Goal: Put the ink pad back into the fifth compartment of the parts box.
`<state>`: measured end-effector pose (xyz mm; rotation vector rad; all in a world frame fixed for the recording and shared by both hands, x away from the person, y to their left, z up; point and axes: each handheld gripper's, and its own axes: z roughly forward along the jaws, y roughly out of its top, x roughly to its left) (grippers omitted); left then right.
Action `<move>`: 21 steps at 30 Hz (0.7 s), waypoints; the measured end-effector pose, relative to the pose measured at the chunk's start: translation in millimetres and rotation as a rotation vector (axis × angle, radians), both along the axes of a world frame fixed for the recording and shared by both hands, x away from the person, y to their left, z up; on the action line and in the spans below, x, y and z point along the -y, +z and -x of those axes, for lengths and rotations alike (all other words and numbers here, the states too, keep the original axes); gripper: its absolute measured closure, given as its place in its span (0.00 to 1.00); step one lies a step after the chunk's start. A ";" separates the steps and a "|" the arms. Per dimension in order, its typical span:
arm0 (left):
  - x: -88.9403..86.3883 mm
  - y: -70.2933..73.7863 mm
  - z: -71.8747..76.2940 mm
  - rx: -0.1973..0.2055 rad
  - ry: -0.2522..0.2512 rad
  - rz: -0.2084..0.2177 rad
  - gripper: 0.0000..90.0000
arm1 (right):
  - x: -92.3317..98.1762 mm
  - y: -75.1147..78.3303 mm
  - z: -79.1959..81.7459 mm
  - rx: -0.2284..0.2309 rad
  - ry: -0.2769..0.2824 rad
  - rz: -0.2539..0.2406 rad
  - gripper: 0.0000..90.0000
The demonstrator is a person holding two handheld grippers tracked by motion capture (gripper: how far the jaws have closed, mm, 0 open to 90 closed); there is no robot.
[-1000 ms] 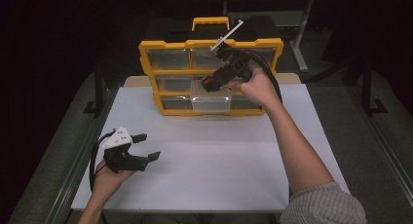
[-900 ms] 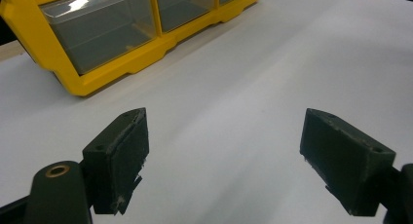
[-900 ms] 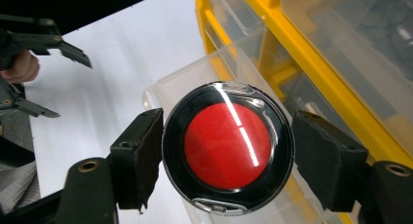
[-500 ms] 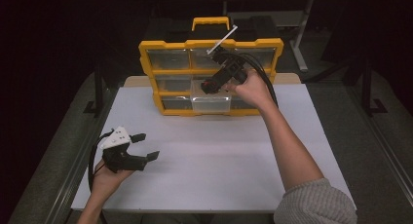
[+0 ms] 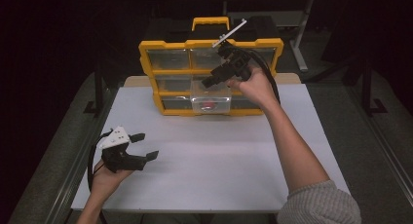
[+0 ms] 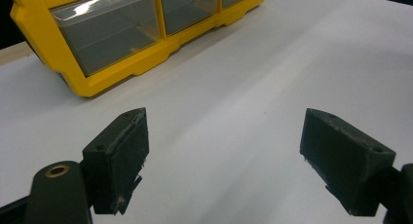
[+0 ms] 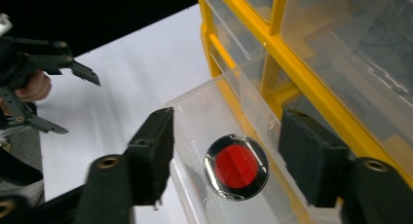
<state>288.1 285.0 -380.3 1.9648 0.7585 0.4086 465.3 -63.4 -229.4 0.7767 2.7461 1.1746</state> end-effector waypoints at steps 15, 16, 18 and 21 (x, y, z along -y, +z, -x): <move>-1.3 0.6 -0.2 -0.001 -0.004 -0.017 0.20 | 15.4 12.5 30.4 0.013 0.130 -0.081 0.93; -1.3 0.6 -0.2 -0.001 -0.004 -0.017 0.20 | 15.4 12.5 30.4 0.013 0.130 -0.081 0.93; -1.3 0.8 -0.2 -0.002 -0.005 -0.014 0.20 | 16.3 13.2 40.3 0.016 0.159 -0.102 0.98; -1.8 0.6 -0.2 -0.004 -0.005 -0.013 0.20 | 17.2 12.0 49.8 0.024 0.185 -0.113 0.99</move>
